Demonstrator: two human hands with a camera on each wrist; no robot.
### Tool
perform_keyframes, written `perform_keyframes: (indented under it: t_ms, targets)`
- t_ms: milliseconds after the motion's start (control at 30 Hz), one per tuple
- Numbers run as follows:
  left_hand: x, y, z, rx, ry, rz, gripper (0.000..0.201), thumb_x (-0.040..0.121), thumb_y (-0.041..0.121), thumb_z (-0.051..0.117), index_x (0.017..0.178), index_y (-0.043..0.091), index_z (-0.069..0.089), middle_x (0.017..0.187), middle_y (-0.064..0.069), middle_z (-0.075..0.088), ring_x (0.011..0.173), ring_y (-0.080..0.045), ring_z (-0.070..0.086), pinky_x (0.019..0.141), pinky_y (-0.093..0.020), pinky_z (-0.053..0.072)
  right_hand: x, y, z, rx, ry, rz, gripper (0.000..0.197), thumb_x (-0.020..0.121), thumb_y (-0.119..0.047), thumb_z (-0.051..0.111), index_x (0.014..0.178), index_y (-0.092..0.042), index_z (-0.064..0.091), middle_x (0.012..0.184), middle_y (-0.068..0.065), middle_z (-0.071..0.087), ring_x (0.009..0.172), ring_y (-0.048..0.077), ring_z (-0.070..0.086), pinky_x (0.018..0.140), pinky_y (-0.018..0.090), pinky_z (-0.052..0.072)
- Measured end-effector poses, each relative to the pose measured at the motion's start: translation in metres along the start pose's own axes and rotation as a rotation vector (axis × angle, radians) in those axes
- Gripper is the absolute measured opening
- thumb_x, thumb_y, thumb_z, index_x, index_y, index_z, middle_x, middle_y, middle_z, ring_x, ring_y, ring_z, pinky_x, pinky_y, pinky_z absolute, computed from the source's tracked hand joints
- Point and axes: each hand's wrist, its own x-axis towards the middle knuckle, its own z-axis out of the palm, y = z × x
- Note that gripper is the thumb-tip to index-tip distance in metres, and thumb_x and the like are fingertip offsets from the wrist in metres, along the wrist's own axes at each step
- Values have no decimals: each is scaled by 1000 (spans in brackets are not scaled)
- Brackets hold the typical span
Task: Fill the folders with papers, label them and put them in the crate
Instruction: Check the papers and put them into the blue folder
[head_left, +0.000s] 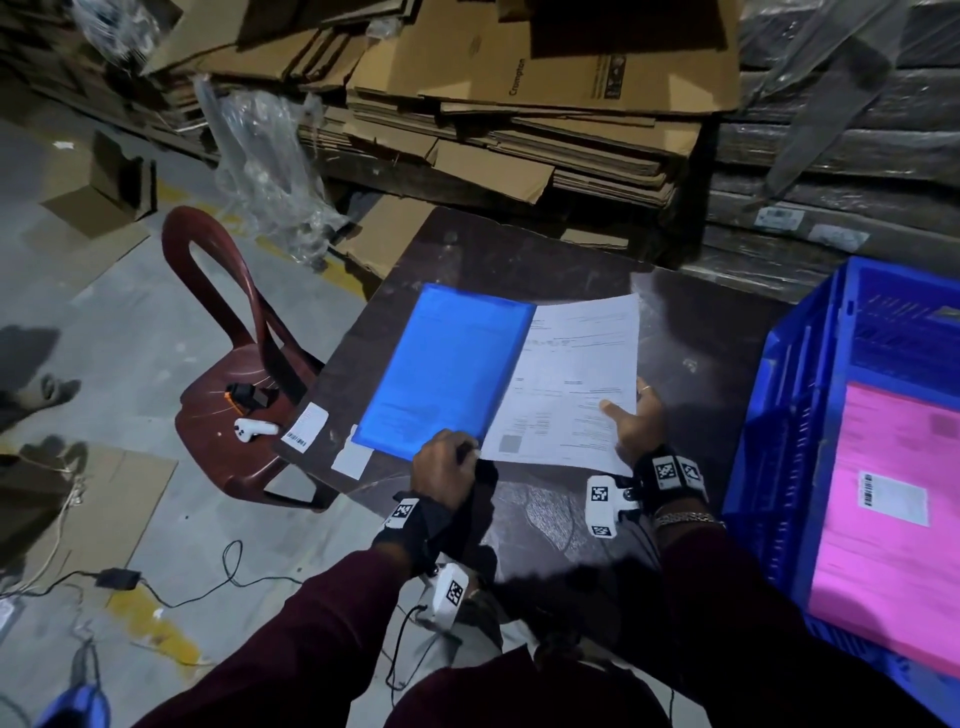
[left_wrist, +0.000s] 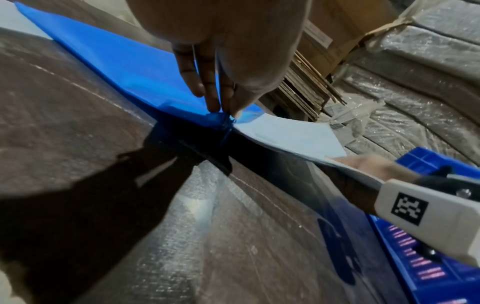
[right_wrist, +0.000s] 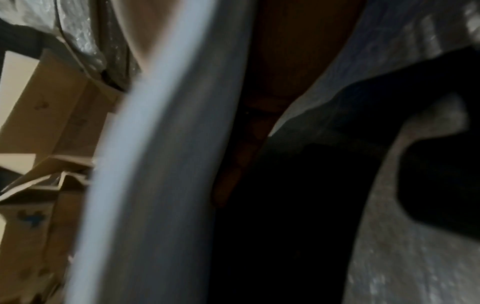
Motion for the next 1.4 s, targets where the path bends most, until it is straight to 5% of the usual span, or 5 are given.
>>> perform_keyframes:
  t_ms: [367,500,600,1033,1400]
  targets:
    - [10,-2,-10,30,-66,-38,10,74,12,67,79,19,72,84,-3,71,84,-28,66,71,-35,51,3,11,1,-58,-65,35,36,83,11,63,118,3,61,105,9,71,91,21,68,67,11,51]
    - [11,0,-12,-4,-32,-82,23,72,10,66,92,19,69,78,2,68,82,-24,64,68,-29,42,13,13,-15,-37,-121,97,36,74,6,69,108,-6,65,99,5,73,89,12,71,80,35,55]
    - [11,1,-10,-7,-17,-72,31,72,9,67,102,17,64,70,4,62,79,-24,62,65,-27,33,6,19,-22,171,-142,162,54,64,3,66,116,-8,64,115,22,68,104,39,66,91,55,53]
    - [4,-9,-4,15,12,61,33,77,-2,59,105,15,50,74,0,58,69,-31,58,55,-35,37,-39,17,-11,278,-177,264,57,62,7,65,119,7,58,114,34,64,100,51,63,91,66,47]
    - [-3,-13,-1,49,-28,211,23,84,4,54,98,20,45,82,2,55,71,-29,55,58,-35,42,0,-8,4,-44,-26,53,39,79,11,65,116,-1,63,103,7,73,86,17,71,76,30,58]
